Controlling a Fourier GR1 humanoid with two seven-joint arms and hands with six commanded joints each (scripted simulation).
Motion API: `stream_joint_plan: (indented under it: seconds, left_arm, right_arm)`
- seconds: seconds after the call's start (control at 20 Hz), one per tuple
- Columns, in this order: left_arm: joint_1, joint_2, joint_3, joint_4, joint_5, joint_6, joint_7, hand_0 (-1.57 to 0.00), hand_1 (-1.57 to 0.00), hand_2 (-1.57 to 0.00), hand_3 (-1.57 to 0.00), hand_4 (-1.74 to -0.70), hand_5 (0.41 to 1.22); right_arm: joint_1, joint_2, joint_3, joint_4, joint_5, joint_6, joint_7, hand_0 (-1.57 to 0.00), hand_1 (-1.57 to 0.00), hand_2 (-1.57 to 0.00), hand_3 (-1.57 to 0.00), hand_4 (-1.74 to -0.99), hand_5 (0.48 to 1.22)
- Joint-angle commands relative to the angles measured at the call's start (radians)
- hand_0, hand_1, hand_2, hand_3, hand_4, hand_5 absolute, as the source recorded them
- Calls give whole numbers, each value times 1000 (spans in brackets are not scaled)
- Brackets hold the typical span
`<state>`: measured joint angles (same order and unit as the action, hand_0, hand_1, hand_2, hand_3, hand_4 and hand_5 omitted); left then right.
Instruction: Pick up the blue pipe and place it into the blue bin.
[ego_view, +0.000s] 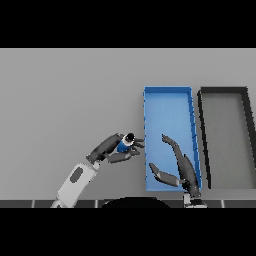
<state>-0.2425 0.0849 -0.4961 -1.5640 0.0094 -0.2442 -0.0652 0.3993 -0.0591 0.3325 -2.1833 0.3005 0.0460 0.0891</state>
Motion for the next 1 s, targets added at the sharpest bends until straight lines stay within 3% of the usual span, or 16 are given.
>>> stream_joint_plan:
  seconds: [0.0,0.2,0.4,0.6,0.75,0.95]
  left_arm:
    - [3,7,6,-15,7,-9,-1,-1571,-1571,-1571,-1571,-1473,1221]
    - [14,-6,-5,-22,-27,-19,-3,-1571,-1571,-1571,-1571,-1474,1221]
    - [6,-17,10,-11,-37,-30,9,-1571,-1571,-1571,-1571,-1475,1221]
    - [8,-32,17,-6,-43,-47,8,-1571,-1571,-1571,-1571,-1473,1221]
    - [1,-41,33,14,-26,-77,13,-1571,-1571,-1571,-1571,-1476,1221]
    - [1,-45,51,18,-19,-117,-13,-1571,-1571,-1571,-1571,-1454,1221]
  right_arm:
    - [-37,-18,8,-28,11,23,37,1,-1,-3,1,-1205,539]
    - [-170,-28,52,-44,15,100,143,1,0,-1,1,-1256,523]
    - [-289,11,79,-22,-21,157,274,1,1,0,1,-1232,525]
    - [-400,30,93,42,-52,213,340,1,1,1,1,-1209,517]
    - [-487,52,96,87,-78,237,334,1,1,1,1,-1192,514]
    - [-599,81,74,116,-120,259,397,1,-9,-20,1,-1214,511]
